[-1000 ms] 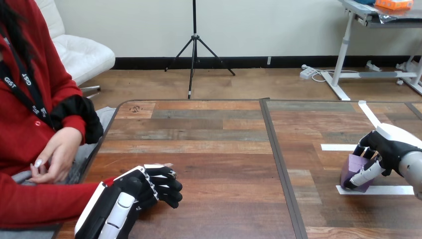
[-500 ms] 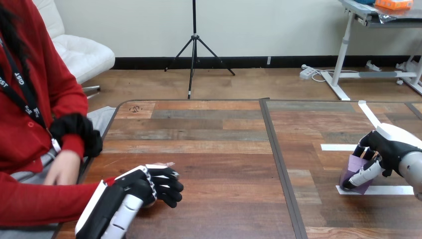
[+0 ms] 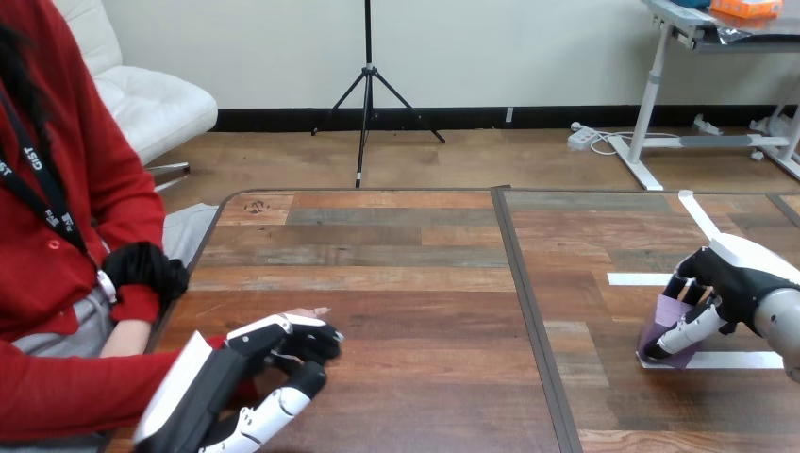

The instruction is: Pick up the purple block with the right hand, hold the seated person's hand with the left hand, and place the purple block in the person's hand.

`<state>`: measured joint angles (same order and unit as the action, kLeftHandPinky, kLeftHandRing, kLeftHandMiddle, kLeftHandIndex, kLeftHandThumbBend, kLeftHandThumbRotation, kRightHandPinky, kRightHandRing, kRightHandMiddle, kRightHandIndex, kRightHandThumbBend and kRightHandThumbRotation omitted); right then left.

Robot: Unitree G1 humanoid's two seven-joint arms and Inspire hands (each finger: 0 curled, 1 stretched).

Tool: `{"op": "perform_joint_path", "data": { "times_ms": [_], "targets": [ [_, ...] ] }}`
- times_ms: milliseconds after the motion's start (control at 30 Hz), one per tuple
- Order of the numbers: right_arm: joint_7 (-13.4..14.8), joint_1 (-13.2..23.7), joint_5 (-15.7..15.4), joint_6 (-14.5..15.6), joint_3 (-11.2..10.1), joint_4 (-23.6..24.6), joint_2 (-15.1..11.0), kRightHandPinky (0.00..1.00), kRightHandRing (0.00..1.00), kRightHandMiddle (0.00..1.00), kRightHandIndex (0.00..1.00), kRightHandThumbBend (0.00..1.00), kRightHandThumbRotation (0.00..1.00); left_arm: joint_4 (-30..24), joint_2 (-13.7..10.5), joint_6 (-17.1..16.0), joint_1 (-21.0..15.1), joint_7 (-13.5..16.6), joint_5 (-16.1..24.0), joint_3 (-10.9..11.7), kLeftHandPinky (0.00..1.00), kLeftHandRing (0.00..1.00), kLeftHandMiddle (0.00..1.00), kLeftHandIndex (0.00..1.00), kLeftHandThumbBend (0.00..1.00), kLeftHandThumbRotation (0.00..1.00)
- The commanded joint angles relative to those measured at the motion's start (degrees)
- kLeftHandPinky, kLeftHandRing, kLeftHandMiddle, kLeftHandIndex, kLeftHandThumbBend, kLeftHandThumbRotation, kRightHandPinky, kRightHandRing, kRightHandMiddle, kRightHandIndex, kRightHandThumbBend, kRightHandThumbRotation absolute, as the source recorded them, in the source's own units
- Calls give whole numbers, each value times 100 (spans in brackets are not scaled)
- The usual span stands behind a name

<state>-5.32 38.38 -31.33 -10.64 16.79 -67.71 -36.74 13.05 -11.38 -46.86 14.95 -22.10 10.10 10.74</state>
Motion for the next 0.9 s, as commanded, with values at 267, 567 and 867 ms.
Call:
{"op": "perform_joint_path", "data": {
  "times_ms": [267,567,867],
  "targets": [
    [114,177,118,-396,-139,464,-297,47,52,54,48,72,0,-1680,-530,337,-135,946,1395,518,65,78,82,82,83,63],
    [115,207,130,-431,-165,483,-306,45,51,54,49,71,0,-1759,-818,305,-256,1356,1947,530,70,79,83,84,88,55],
    [106,220,133,-397,-183,534,-297,40,46,49,49,72,0,-1599,-1207,421,-456,1756,2522,378,74,79,82,84,89,47]
  ]
}}
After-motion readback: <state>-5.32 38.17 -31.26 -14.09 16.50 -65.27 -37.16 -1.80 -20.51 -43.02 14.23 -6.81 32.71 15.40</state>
